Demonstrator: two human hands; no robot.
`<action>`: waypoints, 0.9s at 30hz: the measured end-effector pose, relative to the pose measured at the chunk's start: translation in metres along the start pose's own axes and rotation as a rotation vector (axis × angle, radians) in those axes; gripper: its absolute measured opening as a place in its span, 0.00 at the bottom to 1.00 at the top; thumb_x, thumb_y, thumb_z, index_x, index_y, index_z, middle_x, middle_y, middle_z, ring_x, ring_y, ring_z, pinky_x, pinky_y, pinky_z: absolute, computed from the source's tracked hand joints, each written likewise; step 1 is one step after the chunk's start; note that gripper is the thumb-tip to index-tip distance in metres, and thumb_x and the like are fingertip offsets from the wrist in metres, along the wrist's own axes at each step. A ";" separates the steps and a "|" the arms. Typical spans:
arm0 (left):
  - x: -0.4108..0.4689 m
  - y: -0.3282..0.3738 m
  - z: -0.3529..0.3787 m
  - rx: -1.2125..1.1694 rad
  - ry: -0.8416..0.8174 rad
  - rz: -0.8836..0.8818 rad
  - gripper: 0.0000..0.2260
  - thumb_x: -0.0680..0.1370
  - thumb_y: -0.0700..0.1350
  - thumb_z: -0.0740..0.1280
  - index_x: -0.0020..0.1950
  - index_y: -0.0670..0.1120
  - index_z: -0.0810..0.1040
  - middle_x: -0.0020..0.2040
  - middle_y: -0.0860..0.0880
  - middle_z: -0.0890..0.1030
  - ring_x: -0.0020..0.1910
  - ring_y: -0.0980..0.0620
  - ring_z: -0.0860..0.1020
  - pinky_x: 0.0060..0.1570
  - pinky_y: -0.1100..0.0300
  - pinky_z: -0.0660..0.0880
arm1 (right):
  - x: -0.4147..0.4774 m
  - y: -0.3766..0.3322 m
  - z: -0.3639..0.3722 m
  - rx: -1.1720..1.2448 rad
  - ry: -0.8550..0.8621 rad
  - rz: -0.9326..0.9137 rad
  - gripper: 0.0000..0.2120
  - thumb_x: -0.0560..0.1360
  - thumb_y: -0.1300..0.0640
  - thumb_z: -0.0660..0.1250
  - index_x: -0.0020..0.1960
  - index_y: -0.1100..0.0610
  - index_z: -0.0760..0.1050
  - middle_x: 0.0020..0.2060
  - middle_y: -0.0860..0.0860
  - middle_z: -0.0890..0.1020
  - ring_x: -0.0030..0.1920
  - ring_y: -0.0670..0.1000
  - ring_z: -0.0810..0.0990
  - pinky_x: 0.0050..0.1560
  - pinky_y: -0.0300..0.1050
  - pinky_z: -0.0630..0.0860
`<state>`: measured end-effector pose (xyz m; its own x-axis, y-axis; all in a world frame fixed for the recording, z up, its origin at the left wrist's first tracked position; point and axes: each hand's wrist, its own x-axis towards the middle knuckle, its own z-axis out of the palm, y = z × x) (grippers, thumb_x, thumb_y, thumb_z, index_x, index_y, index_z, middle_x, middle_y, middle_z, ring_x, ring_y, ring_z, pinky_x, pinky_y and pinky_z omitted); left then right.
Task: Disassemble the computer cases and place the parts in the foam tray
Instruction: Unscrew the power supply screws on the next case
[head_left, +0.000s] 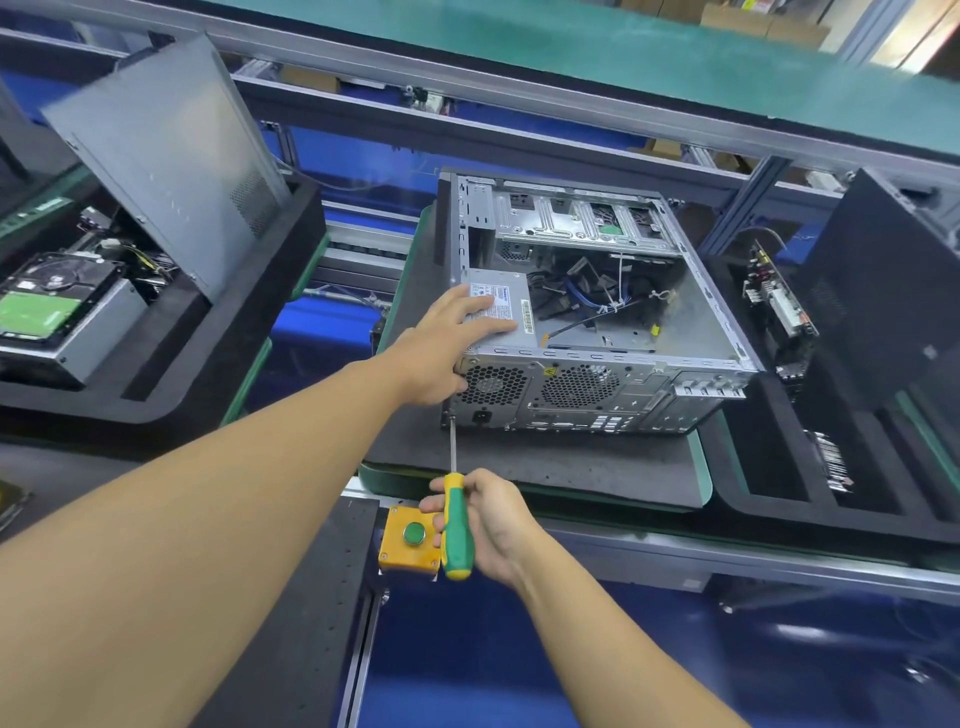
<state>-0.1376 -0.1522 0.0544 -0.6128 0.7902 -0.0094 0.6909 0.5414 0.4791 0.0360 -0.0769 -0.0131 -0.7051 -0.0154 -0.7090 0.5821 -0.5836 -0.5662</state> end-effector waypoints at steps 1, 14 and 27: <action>0.000 0.000 0.000 0.001 -0.001 0.000 0.41 0.73 0.36 0.74 0.77 0.62 0.60 0.80 0.58 0.50 0.79 0.57 0.40 0.73 0.36 0.60 | 0.000 0.001 0.000 -0.012 0.004 -0.015 0.14 0.82 0.59 0.52 0.58 0.65 0.72 0.36 0.57 0.81 0.32 0.52 0.73 0.33 0.45 0.73; 0.001 -0.001 0.000 0.010 -0.001 0.010 0.41 0.73 0.36 0.75 0.78 0.63 0.60 0.80 0.57 0.50 0.79 0.56 0.40 0.73 0.36 0.59 | 0.006 0.004 -0.002 0.032 -0.026 0.044 0.17 0.81 0.54 0.58 0.56 0.67 0.75 0.40 0.57 0.77 0.35 0.52 0.73 0.37 0.48 0.75; -0.003 0.004 -0.002 -0.008 0.008 0.039 0.40 0.74 0.36 0.73 0.78 0.61 0.60 0.81 0.55 0.50 0.79 0.55 0.40 0.74 0.39 0.60 | 0.008 0.017 -0.011 -0.106 -0.007 -0.023 0.17 0.82 0.45 0.60 0.52 0.60 0.72 0.37 0.55 0.78 0.27 0.51 0.71 0.28 0.45 0.72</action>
<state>-0.1341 -0.1531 0.0580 -0.5884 0.8084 0.0162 0.7111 0.5078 0.4862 0.0448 -0.0780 -0.0326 -0.7210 -0.0086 -0.6929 0.6053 -0.4945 -0.6237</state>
